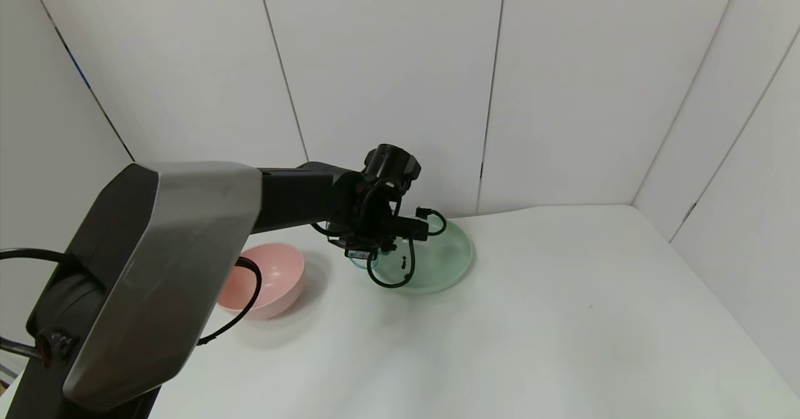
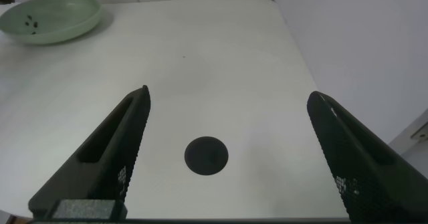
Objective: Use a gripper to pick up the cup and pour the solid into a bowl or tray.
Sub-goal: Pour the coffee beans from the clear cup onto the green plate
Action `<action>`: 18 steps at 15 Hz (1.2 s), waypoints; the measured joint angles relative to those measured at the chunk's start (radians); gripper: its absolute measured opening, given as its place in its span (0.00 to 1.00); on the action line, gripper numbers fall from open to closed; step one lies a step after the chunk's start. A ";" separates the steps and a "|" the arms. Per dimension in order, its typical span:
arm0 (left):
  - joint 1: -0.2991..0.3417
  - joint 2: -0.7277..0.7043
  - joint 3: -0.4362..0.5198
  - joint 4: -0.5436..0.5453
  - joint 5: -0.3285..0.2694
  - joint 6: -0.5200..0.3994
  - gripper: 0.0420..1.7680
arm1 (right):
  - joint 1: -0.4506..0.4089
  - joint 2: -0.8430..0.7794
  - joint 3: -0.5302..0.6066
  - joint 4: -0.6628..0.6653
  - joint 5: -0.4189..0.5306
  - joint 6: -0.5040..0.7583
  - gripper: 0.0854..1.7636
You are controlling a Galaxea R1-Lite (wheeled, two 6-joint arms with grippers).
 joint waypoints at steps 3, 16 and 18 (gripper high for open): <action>-0.005 0.005 0.000 -0.005 0.040 0.011 0.74 | 0.000 0.000 0.000 0.000 0.000 0.000 0.97; -0.037 0.016 -0.001 -0.014 0.156 0.046 0.73 | 0.000 0.000 0.000 0.000 0.000 0.000 0.97; -0.044 0.016 -0.001 -0.014 0.172 0.049 0.73 | 0.000 0.000 0.000 0.000 0.000 0.000 0.97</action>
